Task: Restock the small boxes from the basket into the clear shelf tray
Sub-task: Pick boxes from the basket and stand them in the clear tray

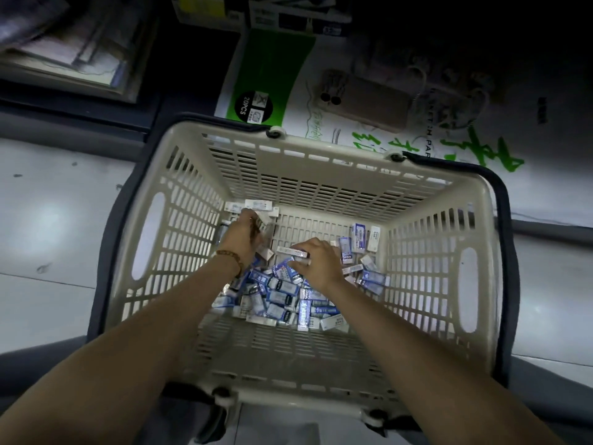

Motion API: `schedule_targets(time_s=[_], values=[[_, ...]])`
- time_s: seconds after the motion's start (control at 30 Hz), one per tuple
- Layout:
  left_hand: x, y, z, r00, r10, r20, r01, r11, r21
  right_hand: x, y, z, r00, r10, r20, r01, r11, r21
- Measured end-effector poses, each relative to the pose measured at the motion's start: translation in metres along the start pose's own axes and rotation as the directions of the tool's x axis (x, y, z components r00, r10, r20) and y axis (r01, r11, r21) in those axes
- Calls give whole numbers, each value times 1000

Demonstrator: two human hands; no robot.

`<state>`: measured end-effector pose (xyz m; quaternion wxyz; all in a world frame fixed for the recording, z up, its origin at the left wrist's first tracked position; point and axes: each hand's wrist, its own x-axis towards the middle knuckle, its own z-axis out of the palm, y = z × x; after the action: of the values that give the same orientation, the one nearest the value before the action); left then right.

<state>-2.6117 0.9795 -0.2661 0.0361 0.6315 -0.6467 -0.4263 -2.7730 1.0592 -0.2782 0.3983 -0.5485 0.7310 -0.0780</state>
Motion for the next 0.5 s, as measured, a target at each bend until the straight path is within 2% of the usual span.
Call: schedule_targets(time_s=[0.07, 0.1, 0.17, 0.23, 0.33, 0.4, 0.5], values=[[-4, -4, -4, 999, -45, -13, 43, 991, -124, 2, -1, 0, 998, 45, -43, -46, 999, -4], [-5, -4, -7, 996, -84, -21, 78, 976, -204, 2, -2, -2, 995, 85, -57, -82, 995, 54], [-4, -5, -13, 986, -162, 23, 160, 926, -342, 0, -3, -11, 990, 136, -38, -121, 956, 268], [-4, -4, -19, 970, -206, 127, 240, 881, -408, -4, -7, -27, 988, 152, -31, -121, 880, 460], [-4, 2, -26, 968, -150, 201, 226, 867, -444, -9, -9, -59, 985, 160, -65, -84, 773, 629], [-7, 13, -26, 965, -122, 234, 219, 864, -453, -12, -10, -80, 995, 97, 10, -80, 745, 662], [-14, 31, -20, 903, -112, 415, 292, 868, -401, -18, -14, -89, 970, 4, 244, -177, 698, 694]])
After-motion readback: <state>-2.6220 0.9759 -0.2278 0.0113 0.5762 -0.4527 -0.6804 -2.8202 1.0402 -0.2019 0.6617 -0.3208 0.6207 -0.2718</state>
